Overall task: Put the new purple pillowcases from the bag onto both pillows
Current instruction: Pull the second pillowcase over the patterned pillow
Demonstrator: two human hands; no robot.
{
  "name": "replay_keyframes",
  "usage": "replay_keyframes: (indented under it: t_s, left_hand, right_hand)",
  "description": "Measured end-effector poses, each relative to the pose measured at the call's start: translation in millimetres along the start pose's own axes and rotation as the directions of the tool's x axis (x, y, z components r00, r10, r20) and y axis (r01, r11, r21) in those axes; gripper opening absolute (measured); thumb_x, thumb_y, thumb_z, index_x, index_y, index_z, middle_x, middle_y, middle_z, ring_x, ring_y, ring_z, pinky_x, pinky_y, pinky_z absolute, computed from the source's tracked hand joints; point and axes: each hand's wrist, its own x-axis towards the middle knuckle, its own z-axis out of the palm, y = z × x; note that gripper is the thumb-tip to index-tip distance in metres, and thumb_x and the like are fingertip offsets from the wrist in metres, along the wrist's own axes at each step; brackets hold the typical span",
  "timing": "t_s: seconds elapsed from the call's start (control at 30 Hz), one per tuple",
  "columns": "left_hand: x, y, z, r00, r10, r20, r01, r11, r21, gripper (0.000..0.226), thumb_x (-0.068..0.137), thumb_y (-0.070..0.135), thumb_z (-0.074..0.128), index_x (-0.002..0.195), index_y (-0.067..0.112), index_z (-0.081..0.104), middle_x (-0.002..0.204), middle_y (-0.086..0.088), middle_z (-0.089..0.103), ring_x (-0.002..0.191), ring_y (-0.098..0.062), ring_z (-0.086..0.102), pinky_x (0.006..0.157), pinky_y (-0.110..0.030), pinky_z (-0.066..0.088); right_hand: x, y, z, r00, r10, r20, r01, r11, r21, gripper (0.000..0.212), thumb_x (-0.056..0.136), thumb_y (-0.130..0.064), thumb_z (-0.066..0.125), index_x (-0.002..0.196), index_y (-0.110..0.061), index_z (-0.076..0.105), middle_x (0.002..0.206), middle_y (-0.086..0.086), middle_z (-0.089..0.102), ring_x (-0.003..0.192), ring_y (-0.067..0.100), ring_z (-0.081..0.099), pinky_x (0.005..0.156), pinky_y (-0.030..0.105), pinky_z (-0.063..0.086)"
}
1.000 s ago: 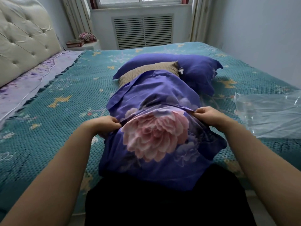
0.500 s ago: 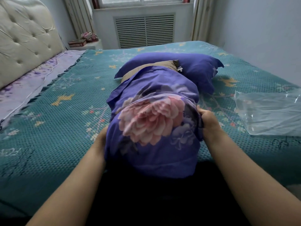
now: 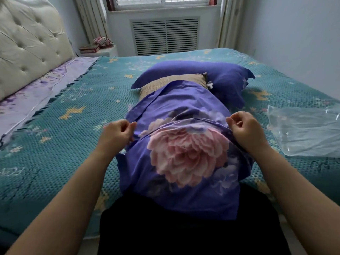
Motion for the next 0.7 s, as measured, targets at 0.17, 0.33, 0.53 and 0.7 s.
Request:
replay_keyframes:
  t_s: [0.17, 0.33, 0.53, 0.7]
  left_hand:
    - [-23, 42, -11, 0.928, 0.012, 0.371, -0.166, 0.908, 0.386, 0.037, 0.071, 0.06, 0.068, 0.078, 0.024, 0.065, 0.077, 0.011, 0.063, 0.077, -0.013, 0.059, 0.074, -0.033, 0.048]
    - [-34, 52, -14, 0.934, 0.006, 0.358, -0.144, 0.921, 0.361, 0.016, 0.078, 0.036, 0.072, 0.08, 0.025, 0.061, 0.086, 0.006, 0.061, 0.086, -0.019, 0.058, 0.07, -0.029, 0.04]
    - [-20, 52, -14, 0.994, -0.092, 0.061, 0.096, 0.994, -0.055, 0.02, 0.096, 0.015, 0.047, 0.078, 0.021, 0.043, 0.076, -0.008, 0.069, 0.069, -0.028, 0.066, 0.073, -0.043, 0.055]
    - [-25, 54, -7, 0.942, -0.04, 0.333, -0.065, 0.952, 0.298, 0.027, 0.087, 0.045, 0.059, 0.088, 0.019, 0.05, 0.086, 0.0, 0.063, 0.079, -0.022, 0.058, 0.073, -0.036, 0.046]
  right_hand:
    - [-11, -36, -22, 0.798, -0.066, 0.599, -0.028, 0.989, 0.146, 0.026, 0.071, -0.036, 0.079, 0.088, -0.022, 0.064, 0.077, -0.006, 0.064, 0.068, 0.005, 0.055, 0.07, 0.021, 0.047]
    - [-11, -46, -25, 0.813, -0.036, 0.581, 0.202, 0.954, -0.223, 0.026, 0.075, -0.034, 0.077, 0.07, -0.033, 0.052, 0.08, -0.008, 0.049, 0.08, 0.018, 0.053, 0.076, 0.033, 0.044]
    - [-8, -54, -32, 0.962, 0.006, 0.272, 0.0, 1.0, -0.023, 0.019, 0.082, -0.029, 0.072, 0.08, -0.016, 0.059, 0.075, 0.002, 0.061, 0.068, 0.017, 0.054, 0.067, 0.031, 0.041]
    - [-5, -56, -16, 0.966, 0.067, 0.252, -0.07, 0.997, 0.006, 0.018, 0.09, -0.03, 0.061, 0.088, -0.013, 0.055, 0.081, 0.007, 0.062, 0.073, 0.021, 0.054, 0.065, 0.03, 0.038]
